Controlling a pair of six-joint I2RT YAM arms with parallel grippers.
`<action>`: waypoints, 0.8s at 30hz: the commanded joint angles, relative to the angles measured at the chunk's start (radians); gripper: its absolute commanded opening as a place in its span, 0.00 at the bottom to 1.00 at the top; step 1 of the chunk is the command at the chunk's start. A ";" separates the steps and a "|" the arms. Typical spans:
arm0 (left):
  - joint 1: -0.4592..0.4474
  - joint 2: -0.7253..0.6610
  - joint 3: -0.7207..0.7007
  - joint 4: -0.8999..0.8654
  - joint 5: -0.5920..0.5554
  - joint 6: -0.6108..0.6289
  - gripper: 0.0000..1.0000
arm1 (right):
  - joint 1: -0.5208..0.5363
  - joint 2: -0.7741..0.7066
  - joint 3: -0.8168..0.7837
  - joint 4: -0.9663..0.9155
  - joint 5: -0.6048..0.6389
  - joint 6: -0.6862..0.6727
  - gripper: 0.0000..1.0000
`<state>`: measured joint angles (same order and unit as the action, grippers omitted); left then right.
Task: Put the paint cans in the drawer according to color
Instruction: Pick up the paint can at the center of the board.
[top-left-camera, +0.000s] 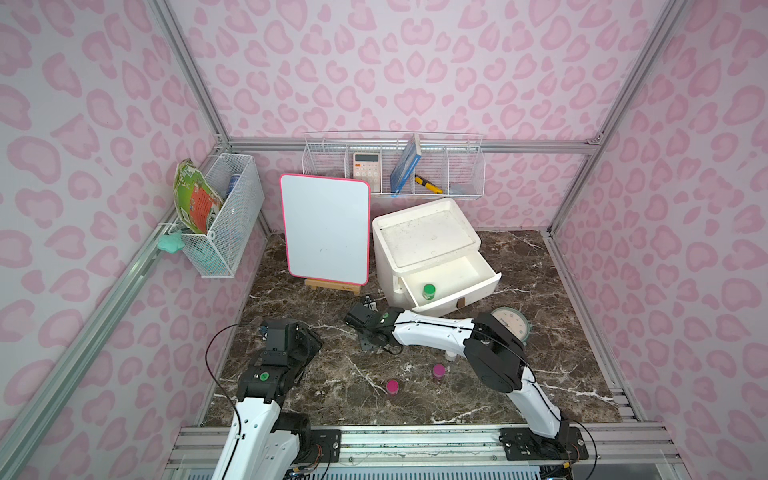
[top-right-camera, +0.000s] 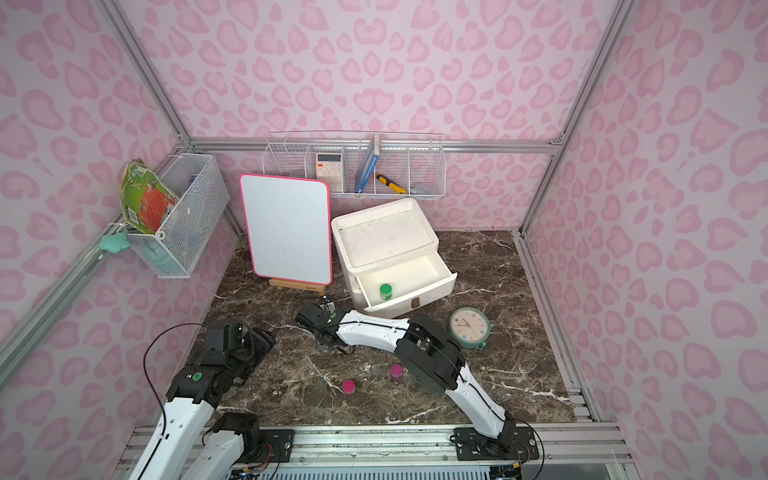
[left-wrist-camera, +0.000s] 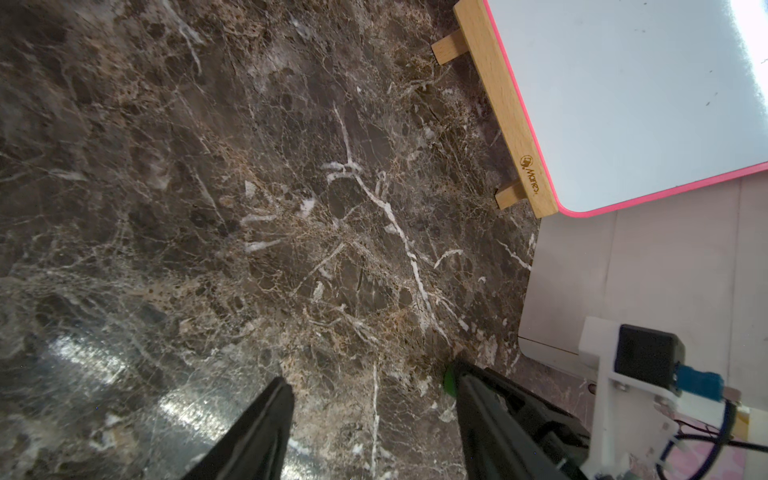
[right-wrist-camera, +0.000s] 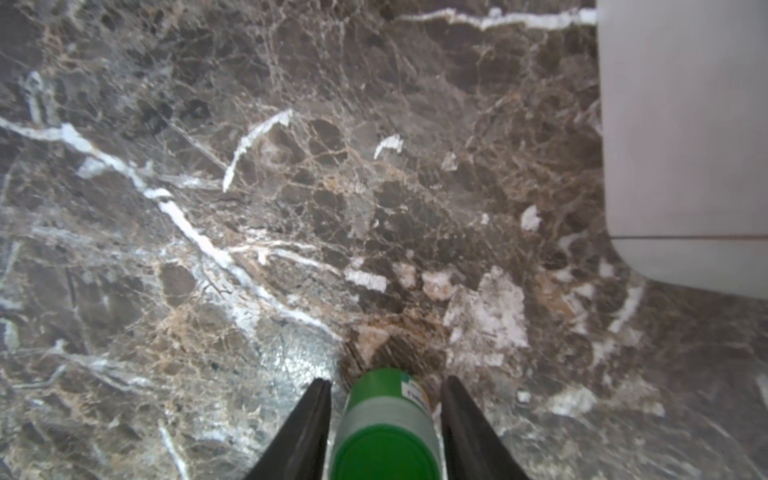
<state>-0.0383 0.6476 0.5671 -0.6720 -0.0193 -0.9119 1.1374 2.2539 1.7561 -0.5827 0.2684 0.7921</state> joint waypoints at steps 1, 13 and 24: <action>0.001 0.001 0.010 0.015 0.000 0.011 0.68 | 0.006 0.010 0.021 -0.030 0.028 0.007 0.42; 0.000 0.003 0.031 0.002 -0.002 0.025 0.67 | 0.039 -0.031 0.062 -0.087 0.069 -0.015 0.24; 0.001 0.036 0.113 -0.012 0.052 0.117 0.70 | 0.013 -0.388 0.077 -0.237 0.031 -0.190 0.14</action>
<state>-0.0380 0.6647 0.6540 -0.6876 -0.0120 -0.8410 1.1713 1.9301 1.8179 -0.7448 0.3008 0.6746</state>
